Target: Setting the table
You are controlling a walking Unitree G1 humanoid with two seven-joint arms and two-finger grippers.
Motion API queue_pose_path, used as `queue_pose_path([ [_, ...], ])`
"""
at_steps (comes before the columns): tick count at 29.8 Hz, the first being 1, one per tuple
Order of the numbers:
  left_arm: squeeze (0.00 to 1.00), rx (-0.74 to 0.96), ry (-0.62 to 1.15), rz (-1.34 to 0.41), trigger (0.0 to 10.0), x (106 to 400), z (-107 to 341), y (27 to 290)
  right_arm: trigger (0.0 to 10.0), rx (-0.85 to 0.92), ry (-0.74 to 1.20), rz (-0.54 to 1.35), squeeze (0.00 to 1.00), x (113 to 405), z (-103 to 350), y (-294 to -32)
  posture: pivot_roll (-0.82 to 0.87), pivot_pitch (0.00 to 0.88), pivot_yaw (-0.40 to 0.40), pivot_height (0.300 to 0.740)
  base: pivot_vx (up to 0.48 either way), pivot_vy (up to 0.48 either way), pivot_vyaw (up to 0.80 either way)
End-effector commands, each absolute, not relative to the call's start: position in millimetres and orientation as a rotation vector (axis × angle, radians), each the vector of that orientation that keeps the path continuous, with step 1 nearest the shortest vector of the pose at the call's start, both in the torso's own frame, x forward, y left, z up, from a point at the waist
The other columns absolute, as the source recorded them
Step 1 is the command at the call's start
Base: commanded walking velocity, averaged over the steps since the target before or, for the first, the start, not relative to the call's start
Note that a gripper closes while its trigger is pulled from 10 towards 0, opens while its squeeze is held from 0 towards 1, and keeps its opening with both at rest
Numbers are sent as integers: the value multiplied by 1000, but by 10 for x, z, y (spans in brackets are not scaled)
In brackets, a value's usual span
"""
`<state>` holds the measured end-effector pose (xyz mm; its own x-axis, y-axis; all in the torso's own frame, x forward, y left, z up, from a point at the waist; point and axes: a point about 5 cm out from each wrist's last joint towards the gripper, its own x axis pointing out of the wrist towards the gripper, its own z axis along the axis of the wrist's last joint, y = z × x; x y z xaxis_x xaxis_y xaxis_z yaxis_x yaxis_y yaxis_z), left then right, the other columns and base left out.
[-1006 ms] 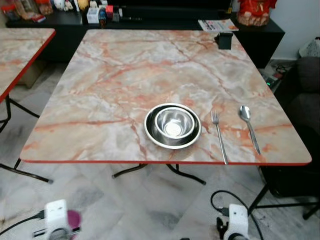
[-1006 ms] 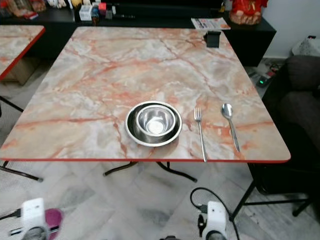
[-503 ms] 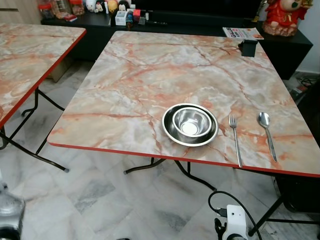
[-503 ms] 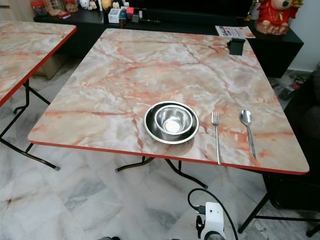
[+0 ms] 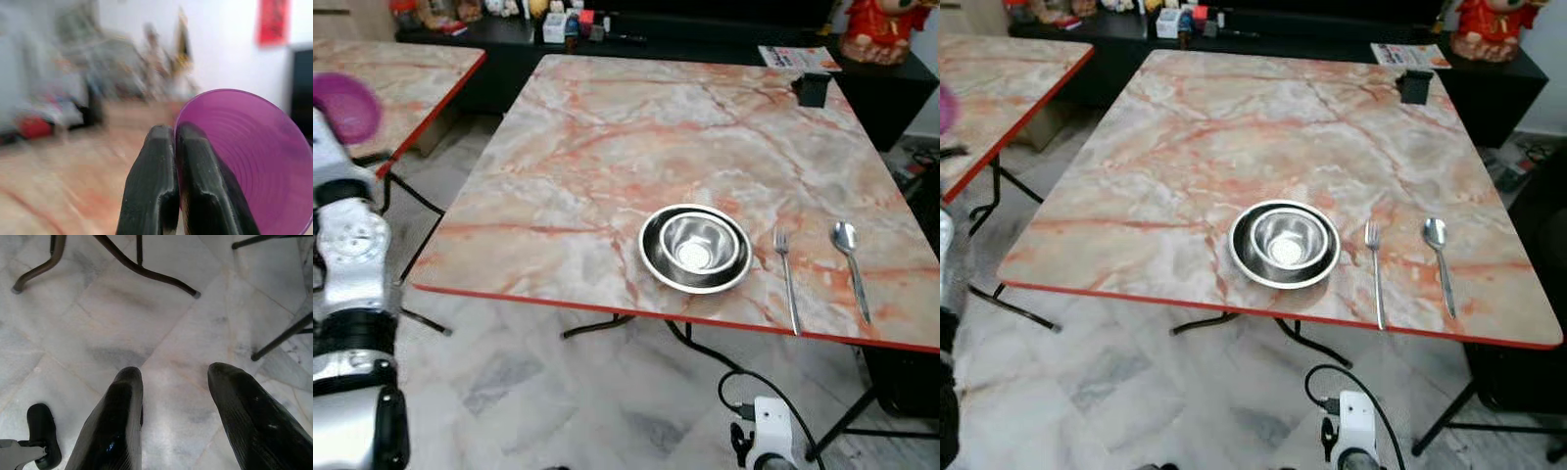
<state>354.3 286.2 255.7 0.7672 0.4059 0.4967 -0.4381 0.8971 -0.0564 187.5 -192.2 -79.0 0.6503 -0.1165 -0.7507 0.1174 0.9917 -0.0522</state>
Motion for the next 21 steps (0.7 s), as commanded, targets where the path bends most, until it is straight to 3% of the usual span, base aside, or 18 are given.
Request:
queue_pose_path([
  [1,0,13,-451,347,10000,3630,2547,2738,10000,5,874,-138,0,1815,-821,-1925,29,111,-16,740,0,0,0],
  [4,0,7,-334,144,10000,3746,2490,2480,10000,8,878,-138,0,1805,-828,-1914,30,113,-9,740,0,0,0],
  [6,0,15,-299,105,10000,3764,2465,2431,10000,9,879,-139,0,1803,-829,-1913,30,113,-9,740,0,0,0],
  [7,0,-11,-253,-42,10000,3779,2419,2250,10000,13,881,-138,0,1799,-833,-1898,32,118,-4,740,0,0,0],
  [9,0,2,-219,-146,10000,3779,2388,2111,10000,17,881,-137,0,1796,-836,-1878,31,124,1,740,0,0,0],
  [21,0,85,5,-390,10000,3855,2353,1580,10000,49,890,-168,0,1749,-862,-1848,23,145,26,740,0,0,0],
])
